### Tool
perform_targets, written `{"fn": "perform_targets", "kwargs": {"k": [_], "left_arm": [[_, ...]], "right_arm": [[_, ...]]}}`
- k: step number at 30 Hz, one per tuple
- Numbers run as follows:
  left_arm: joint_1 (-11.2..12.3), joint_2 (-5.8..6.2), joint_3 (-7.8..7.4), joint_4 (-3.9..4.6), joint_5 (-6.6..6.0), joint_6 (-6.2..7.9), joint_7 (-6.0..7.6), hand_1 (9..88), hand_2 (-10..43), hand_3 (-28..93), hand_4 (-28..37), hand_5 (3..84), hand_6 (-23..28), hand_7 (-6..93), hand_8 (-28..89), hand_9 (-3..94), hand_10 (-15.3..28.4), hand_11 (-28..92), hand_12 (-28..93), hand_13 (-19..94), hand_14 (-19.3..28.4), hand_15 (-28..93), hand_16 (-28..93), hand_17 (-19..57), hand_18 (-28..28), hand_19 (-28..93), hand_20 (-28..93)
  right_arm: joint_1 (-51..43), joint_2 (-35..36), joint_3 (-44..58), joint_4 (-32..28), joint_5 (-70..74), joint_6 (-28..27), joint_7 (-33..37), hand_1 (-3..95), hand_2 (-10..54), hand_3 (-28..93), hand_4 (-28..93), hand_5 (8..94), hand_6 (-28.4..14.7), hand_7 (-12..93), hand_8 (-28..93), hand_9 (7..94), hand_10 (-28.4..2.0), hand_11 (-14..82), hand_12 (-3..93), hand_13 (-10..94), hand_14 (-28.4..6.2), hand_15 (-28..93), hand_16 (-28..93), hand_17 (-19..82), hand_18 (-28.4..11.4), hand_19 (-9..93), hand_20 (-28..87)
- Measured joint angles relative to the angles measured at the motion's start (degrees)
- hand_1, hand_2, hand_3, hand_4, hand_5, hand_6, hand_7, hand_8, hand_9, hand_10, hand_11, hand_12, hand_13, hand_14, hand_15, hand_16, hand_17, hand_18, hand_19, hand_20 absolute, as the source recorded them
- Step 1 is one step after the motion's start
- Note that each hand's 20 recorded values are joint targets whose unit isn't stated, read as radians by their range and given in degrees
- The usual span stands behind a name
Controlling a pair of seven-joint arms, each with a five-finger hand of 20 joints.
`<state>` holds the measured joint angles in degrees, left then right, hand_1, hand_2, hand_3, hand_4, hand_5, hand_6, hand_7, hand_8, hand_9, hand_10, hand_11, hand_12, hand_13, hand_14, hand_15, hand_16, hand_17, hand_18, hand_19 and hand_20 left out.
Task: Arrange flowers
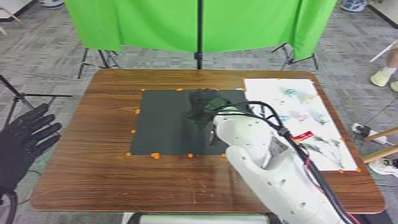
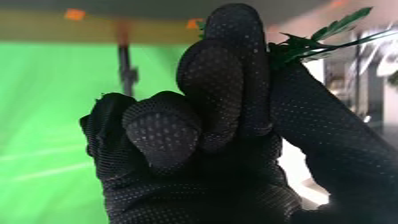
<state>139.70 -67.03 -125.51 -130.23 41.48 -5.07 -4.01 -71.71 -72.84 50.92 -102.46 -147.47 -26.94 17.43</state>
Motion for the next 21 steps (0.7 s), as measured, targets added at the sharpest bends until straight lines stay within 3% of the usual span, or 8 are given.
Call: {"fn": "perform_targets", "kwargs": {"k": [6,11,18,21], "left_arm": [[-0.1,0.16,1.46,0.0,-0.02,-0.03,-0.03,25.1,-4.0,69,-28.2,25.0,1.8,20.7,-12,19.4,9.5,20,16,13,11.6,32,0,-11.9,18.2,40,7],[-1.1,1.24,2.95,0.24,-0.05,-0.05,-0.63,25.1,-3.9,69,-28.3,24.9,1.7,20.7,-12,19.3,9.5,20,16,13,11.6,32,0,-11.9,18.1,40,7],[-4.1,3.28,4.41,0.77,0.52,-0.09,-3.18,25.1,-3.8,69,-28.2,24.8,1.7,20.6,-12,19.3,9.5,20,16,13,11.5,32,0,-11.9,18.1,40,7],[-4.6,3.79,4.7,0.92,0.56,-0.1,-3.63,25.1,-3.8,68,-28.2,24.8,1.7,20.6,-12,19.3,9.5,20,16,13,11.5,32,0,-12.0,18.1,40,8]], "right_arm": [[1.5,-3.3,-6.3,5.6,-3.2,-0.9,-0.5,29.5,1.7,93,-3,92.2,-5.0,35,2,88.2,-8.7,48.3,28.6,83,-4.4,72,26,48,-18.9,93,63],[2.2,-7.3,-9.0,8.7,-6.7,-0.9,-0.1,29.3,1.8,93,-3,92.7,-4.7,34,1,88.4,-8.8,48.4,28.2,83,-4.2,72,26,48,-18.9,93,63],[2.4,-11.7,-10.2,10.4,-6.5,0.5,3.9,28.5,2.0,93,-4,93.7,-5.0,33,-3,88.6,-8.6,49.1,26.7,84,-4.1,72,26,49,-18.8,93,63],[2.2,-12.4,-10.6,10.8,-6.9,0.6,5.0,28.3,1.9,93,-4,93.7,-4.6,33,-3,88.7,-8.4,49.0,26.7,84,-3.8,72,26,49,-18.8,93,63]]}}
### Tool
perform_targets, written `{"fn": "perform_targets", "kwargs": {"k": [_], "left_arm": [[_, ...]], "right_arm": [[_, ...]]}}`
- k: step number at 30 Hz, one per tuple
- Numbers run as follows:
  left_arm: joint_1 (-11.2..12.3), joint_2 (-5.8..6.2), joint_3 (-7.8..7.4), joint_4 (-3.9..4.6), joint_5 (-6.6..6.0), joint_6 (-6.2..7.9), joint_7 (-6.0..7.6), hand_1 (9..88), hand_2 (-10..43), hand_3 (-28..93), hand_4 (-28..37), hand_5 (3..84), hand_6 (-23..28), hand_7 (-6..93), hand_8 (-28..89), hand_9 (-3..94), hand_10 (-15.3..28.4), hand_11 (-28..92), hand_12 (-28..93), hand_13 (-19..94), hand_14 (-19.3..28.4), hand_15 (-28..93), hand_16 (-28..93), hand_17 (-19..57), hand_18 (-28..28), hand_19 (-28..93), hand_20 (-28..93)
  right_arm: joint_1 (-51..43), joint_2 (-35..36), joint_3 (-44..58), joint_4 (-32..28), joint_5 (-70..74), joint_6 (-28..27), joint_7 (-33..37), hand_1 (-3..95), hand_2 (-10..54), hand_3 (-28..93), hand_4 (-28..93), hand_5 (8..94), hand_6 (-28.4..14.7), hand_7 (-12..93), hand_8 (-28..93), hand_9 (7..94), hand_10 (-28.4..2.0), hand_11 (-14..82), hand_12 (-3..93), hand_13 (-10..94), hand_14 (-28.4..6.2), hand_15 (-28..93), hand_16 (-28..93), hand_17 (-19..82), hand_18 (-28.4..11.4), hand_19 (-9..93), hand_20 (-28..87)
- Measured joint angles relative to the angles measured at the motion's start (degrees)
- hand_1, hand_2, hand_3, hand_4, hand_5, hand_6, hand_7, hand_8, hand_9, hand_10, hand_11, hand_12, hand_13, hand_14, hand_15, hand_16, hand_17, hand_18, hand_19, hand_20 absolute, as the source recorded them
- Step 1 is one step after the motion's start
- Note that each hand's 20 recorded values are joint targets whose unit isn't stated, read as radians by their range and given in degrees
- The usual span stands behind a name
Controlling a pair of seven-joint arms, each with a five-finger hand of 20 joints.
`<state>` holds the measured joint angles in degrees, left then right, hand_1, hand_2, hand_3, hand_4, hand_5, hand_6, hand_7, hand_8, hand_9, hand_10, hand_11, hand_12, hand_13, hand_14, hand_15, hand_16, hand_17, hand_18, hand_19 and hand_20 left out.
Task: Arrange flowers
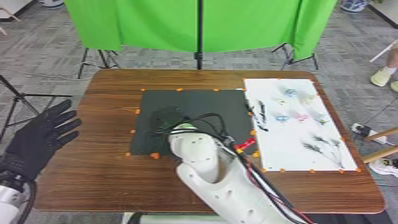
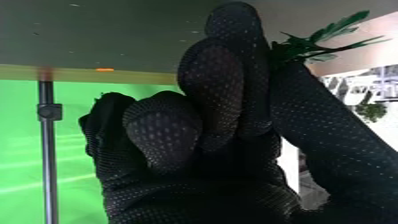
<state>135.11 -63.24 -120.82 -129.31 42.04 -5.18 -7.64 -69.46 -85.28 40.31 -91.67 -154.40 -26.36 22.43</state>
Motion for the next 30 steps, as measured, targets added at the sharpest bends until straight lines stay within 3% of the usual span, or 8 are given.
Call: {"fn": "perform_targets", "kwargs": {"k": [8,15,16,18,23,25,26,30], "left_arm": [[-0.9,0.53,0.64,0.52,0.0,-0.05,-0.35,25.1,-3.8,69,-28.2,24.9,1.8,20.5,-12,19.2,9.5,21,16,13,11.5,32,0,-11.9,18.1,40,8],[-1.2,0.76,0.95,0.84,-0.06,-0.25,-0.93,25.1,-3.8,69,-28.2,24.8,1.7,20.4,-12,19.2,9.4,21,16,13,11.6,32,0,-12.0,18.1,40,8],[-1.5,0.93,1.08,1.01,-0.08,-0.34,-1.17,25.1,-3.8,69,-28.2,24.8,1.7,20.4,-12,19.2,9.4,21,16,13,11.6,32,0,-12.0,18.1,40,8],[-2.1,1.39,1.33,1.36,-0.14,-0.48,-1.68,25.2,-3.8,68,-28.2,24.7,1.7,20.4,-12,19.2,9.4,21,16,13,11.6,32,0,-12.0,18.1,40,8],[-3.4,2.66,1.85,1.89,-0.24,-0.84,-2.64,25.2,-3.7,68,-28.2,24.7,1.7,20.4,-12,19.1,9.4,21,16,13,11.6,32,0,-12.0,18.1,40,8],[-3.7,2.85,1.96,1.94,-0.25,-0.97,-2.75,25.2,-3.7,68,-28.2,24.7,1.7,20.4,-12,19.1,9.4,21,16,13,11.6,32,0,-12.0,18.1,40,8],[-3.8,2.89,1.98,1.95,-0.25,-1.01,-2.76,25.2,-3.7,68,-28.2,24.7,1.7,20.4,-12,19.2,9.4,21,16,13,11.7,32,0,-12.0,18.1,40,8],[-4.0,2.9,2.13,2.05,-0.25,-1.13,-2.81,25.2,-3.7,68,-28.2,24.7,1.7,20.4,-12,19.2,9.5,21,16,13,11.6,32,0,-12.0,18.1,40,8]], "right_arm": [[-1.0,-0.6,-1.0,1.6,-3.7,0.0,1.1,28.2,2.1,93,-5,93.7,-4.4,34,-4,89.2,-8.2,48.8,26.7,85,-3.8,72,26,50,-18.9,93,63],[-1.8,-1.1,-0.9,1.5,-3.7,-0.1,1.4,29.3,1.4,93,-13,93.7,-5.7,35,-13,90.6,-7.9,46.6,26.6,86,-3.7,69,27,51,-19.3,93,61],[-1.9,-1.3,-0.9,1.5,-3.4,-0.1,1.6,31.8,-2.3,92,-15,85.5,-4.7,53,-6,92.7,-7.9,43.0,26.8,89,-3.7,64,30,52,-20.2,93,58],[-2.2,-1.8,-0.8,1.7,-2.6,0.1,2.4,33.2,-3.9,91,-16,81.2,-3.7,62,-3,93.7,-7.7,41.3,26.9,90,-3.7,61,31,52,-20.7,93,56],[-3.0,-3.3,-0.6,2.7,-0.8,0.3,4.3,32.5,-4.1,89,-21,80.4,-1.8,63,-5,93.7,-7.6,40.7,27.1,90,-3.7,61,32,52,-20.5,93,56],[-3.4,-3.6,-0.6,2.9,-0.3,0.4,4.4,28.7,-1.9,86,-22,81.0,-0.7,65,-22,93.7,-7.8,40.1,27.0,90,-3.8,60,32,52,-20.5,93,56],[-3.6,-3.6,-0.6,2.9,-0.1,0.5,4.4,27.7,-1.2,85,-22,80.9,-0.6,65,-24,93.7,-7.8,39.6,26.9,90,-3.9,60,32,52,-20.6,93,56],[-4.4,-4.0,0.1,2.9,1.1,1.6,4.3,26.3,-0.3,84,-23,80.3,-0.6,64,-23,93.7,-8.1,38.3,27.1,90,-4.1,60,32,52,-20.6,93,56]]}}
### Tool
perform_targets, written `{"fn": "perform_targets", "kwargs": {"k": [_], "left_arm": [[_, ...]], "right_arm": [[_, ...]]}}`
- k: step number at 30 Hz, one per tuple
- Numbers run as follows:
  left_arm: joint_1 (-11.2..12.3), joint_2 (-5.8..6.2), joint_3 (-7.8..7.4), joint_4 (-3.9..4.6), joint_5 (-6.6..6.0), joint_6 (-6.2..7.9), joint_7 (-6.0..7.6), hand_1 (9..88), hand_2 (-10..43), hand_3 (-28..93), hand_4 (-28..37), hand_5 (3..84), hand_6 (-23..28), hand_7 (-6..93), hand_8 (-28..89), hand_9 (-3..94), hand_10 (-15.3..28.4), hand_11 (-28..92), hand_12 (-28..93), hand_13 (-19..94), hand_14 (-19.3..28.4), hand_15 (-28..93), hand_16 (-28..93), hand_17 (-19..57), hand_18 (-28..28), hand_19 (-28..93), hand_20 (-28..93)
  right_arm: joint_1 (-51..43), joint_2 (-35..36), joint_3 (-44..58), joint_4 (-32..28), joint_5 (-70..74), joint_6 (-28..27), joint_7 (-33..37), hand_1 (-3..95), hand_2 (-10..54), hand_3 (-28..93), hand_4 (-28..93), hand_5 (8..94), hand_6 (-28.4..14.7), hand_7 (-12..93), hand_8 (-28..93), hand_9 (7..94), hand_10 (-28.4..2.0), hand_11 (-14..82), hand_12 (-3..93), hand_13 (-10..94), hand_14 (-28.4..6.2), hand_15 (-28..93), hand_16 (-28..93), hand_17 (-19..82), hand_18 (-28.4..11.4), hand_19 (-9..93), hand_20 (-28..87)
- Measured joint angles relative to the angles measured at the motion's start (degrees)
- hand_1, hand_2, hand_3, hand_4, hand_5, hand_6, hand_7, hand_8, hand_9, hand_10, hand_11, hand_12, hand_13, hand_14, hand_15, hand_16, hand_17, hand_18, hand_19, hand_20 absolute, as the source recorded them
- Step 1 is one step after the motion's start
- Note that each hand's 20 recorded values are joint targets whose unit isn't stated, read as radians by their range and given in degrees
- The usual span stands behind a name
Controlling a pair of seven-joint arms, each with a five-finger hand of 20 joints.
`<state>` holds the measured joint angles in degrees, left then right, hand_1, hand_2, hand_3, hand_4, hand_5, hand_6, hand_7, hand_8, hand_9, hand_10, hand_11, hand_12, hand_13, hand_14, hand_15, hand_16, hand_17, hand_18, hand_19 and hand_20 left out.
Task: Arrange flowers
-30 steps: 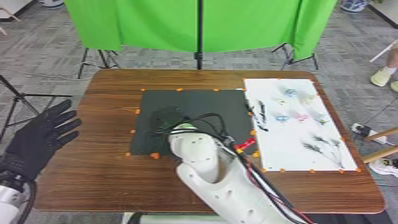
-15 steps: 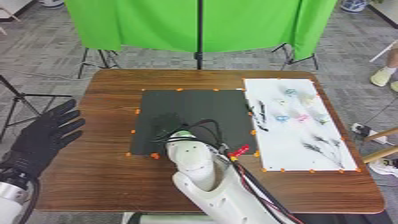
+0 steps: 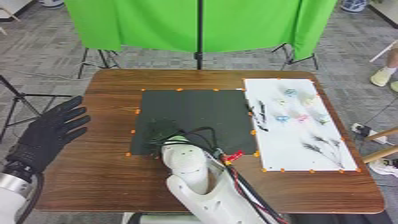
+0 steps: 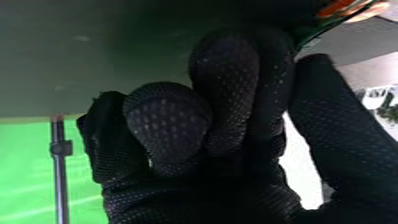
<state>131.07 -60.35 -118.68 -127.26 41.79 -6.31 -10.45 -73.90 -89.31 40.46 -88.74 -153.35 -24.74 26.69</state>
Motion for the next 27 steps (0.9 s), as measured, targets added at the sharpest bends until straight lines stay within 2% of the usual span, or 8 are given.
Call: {"fn": "perform_targets", "kwargs": {"k": [10,16,18,21,23,27], "left_arm": [[-0.2,0.0,0.14,0.15,-0.01,-0.09,-0.1,25.2,-3.7,68,-28.2,24.7,1.7,20.5,-12,19.1,9.4,21,16,13,11.6,32,0,-12.0,18.1,40,8],[0.6,-0.43,-0.59,-0.16,0.01,-0.08,0.2,25.1,-3.7,69,-28.2,24.7,1.7,20.5,-12,19.1,9.3,21,16,13,11.6,32,0,-12.0,18.1,40,8],[1.4,-0.97,-1.07,-0.42,0.02,-0.02,0.86,25.0,-3.8,69,-28.2,24.6,1.7,20.6,-12,19.1,9.3,21,16,13,11.5,32,0,-12.0,18.1,40,8],[3.4,-2.37,-1.82,-0.92,-0.11,0.01,3.02,25.0,-3.8,69,-28.2,24.5,1.6,20.6,-12,18.9,9.3,20,16,13,11.5,32,0,-12.0,18.1,40,8],[5.0,-3.54,-2.39,-1.31,-0.34,0.07,4.56,24.9,-3.9,69,-28.2,24.5,1.6,20.7,-12,19.0,9.3,20,16,13,11.5,32,0,-12.0,18.1,40,8],[8.6,-6.29,-3.6,-2.27,-0.5,0.53,6.24,24.9,-3.9,69,-28.2,24.6,1.6,20.6,-12,19.0,9.4,21,16,13,11.4,32,0,-12.0,18.1,40,8]], "right_arm": [[-0.6,-0.3,1.3,-0.2,0.3,3.6,0.6,23.0,1.0,83,-23,78.4,-0.8,64,-21,93.7,-8.3,36.2,28.0,89,-4.2,60,31,51,-20.7,93,56],[-0.7,-0.1,3.5,-3.8,2.5,3.3,1.1,19.4,2.6,81,-23,78.3,-0.9,64,-20,93.7,-8.6,35.8,28.2,89,-4.4,60,32,51,-20.7,93,56],[-0.7,0.4,3.9,-6.0,3.5,2.9,0.7,18.3,3.3,81,-23,78.2,-1.1,63,-20,93.7,-8.6,35.7,28.3,89,-4.4,60,32,51,-20.8,93,56],[-0.9,1.2,4.8,-9.9,4.9,2.3,-1.0,17.6,3.6,80,-23,77.3,-1.3,63,-19,92.8,-9.1,35.6,28.6,88,-4.8,61,32,50,-20.8,93,56],[-1.1,2.0,5.5,-12.4,5.4,2.0,-2.6,17.3,4.5,81,-22,75.8,-1.6,63,-19,91.6,-9.6,36.4,29.2,86,-4.9,62,32,49,-20.9,93,56],[-1.5,4.6,7.4,-17.7,7.6,1.5,-3.3,18.1,4.9,81,-21,73.8,-1.9,64,-19,89.5,-10.1,38.3,29.9,84,-5.8,64,32,47,-21.0,93,55]]}}
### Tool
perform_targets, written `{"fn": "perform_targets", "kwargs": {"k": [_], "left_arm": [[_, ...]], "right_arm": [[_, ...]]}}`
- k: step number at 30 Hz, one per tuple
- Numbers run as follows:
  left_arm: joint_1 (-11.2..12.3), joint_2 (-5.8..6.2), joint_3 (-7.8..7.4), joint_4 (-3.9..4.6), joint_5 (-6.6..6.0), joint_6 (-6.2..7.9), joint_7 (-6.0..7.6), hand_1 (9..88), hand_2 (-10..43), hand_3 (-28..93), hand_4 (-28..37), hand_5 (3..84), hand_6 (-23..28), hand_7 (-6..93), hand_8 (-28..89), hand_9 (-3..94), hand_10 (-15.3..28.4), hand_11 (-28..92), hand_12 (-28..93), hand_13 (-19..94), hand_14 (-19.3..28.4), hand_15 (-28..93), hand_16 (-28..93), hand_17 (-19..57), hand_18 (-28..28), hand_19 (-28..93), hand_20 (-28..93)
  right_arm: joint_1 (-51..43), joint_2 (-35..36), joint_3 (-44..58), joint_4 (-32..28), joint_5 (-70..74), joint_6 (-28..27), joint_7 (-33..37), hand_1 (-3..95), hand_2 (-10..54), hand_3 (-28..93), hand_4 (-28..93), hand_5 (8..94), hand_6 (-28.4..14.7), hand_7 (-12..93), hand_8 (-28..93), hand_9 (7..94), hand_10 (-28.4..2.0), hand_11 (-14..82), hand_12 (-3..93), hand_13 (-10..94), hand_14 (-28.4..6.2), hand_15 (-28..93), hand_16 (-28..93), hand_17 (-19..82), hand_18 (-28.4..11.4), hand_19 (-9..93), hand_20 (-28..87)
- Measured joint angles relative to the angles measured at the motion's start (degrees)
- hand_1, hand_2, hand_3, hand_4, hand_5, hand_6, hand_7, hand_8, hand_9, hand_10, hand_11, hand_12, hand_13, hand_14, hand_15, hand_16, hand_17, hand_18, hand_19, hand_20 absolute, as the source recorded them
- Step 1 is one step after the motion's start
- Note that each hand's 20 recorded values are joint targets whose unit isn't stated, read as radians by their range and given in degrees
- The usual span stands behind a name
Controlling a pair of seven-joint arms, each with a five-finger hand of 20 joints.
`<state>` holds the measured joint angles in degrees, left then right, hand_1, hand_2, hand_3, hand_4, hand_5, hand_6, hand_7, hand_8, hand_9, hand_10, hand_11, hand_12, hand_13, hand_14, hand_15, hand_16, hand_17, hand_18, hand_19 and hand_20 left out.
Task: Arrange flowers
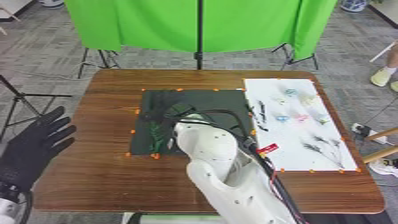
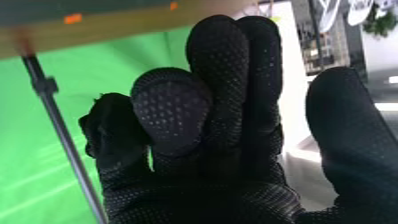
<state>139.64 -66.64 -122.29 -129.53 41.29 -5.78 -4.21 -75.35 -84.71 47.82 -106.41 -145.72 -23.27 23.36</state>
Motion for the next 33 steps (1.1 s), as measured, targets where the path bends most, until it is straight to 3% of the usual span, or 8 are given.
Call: {"fn": "perform_targets", "kwargs": {"k": [3,5,13,17,22,33], "left_arm": [[2.2,-1.71,-0.46,-0.37,0.01,-0.01,0.49,24.9,-3.8,69,-28.2,24.5,1.7,20.6,-12,19.0,9.4,21,16,13,11.5,32,0,-12.0,18.1,40,8],[3.0,-2.2,-0.39,-0.29,0.02,-0.01,0.48,24.9,-3.8,69,-28.2,24.6,1.7,20.6,-12,19.1,9.4,21,16,13,11.5,32,0,-12.0,18.1,40,8],[1.2,-2.15,0.05,0.11,0.13,0.0,0.35,24.9,-3.8,69,-28.2,24.6,1.7,20.7,-12,19.1,9.4,21,16,13,11.5,32,0,-12.0,18.1,40,7],[0.5,-2.03,0.19,0.04,0.2,-0.04,0.44,24.9,-3.8,69,-28.3,24.6,1.7,20.7,-12,19.0,9.4,21,16,13,11.5,32,0,-12.0,18.1,40,8],[0.4,-1.64,0.76,0.01,0.24,-0.06,0.67,24.9,-3.8,69,-28.2,24.5,1.6,20.6,-12,19.0,9.3,21,16,13,11.5,32,0,-12.0,18.1,40,8],[0.5,-1.5,1.53,-0.24,0.45,-0.08,1.32,25.0,-3.7,68,-28.2,24.5,1.6,20.7,-12,19.0,9.4,21,16,13,11.6,32,0,-12.0,18.1,40,8]], "right_arm": [[-0.2,3.5,2.0,-3.8,3.5,0.0,0.7,18.2,4.2,80,-22,72.0,-2.3,62,-20,86.8,-10.8,40.2,30.4,81,-6.4,66,31,45,-21.0,93,55],[-0.3,5.9,4.3,-5.0,5.2,0.3,1.0,18.4,3.6,80,-23,71.6,-2.6,58,-21,85.6,-11.2,40.7,30.2,80,-7.1,67,31,44,-20.8,93,54],[-3.6,16.5,15.8,-5.8,7.5,4.1,6.1,18.4,2.6,77,-24,70.3,-4.3,34,-19,78.6,-12.9,40.2,28.1,73,-8.9,66,27,37,-20.4,93,43],[-7.5,21.6,23.7,-6.9,14.3,4.2,11.7,19.8,2.3,77,-25,69.3,-5.1,27,-18,75.3,-13.4,39.3,27.3,70,-9.5,66,25,35,-20.2,93,40],[-12.4,28.0,33.2,-6.9,18.7,4.3,15.9,13.9,-2.0,71,-28,65.1,-6.4,24,-16,70.6,-14.1,37.7,26.1,65,-11.2,66,24,33,-20.3,92,37],[-25.2,40.1,49.0,-8.4,17.7,-13.9,16.3,16.2,-9.4,67,-28,51.9,-9.0,25,-16,54.4,-16.0,41.9,24.5,51,-13.0,68,19,27,-21.5,87,37]]}}
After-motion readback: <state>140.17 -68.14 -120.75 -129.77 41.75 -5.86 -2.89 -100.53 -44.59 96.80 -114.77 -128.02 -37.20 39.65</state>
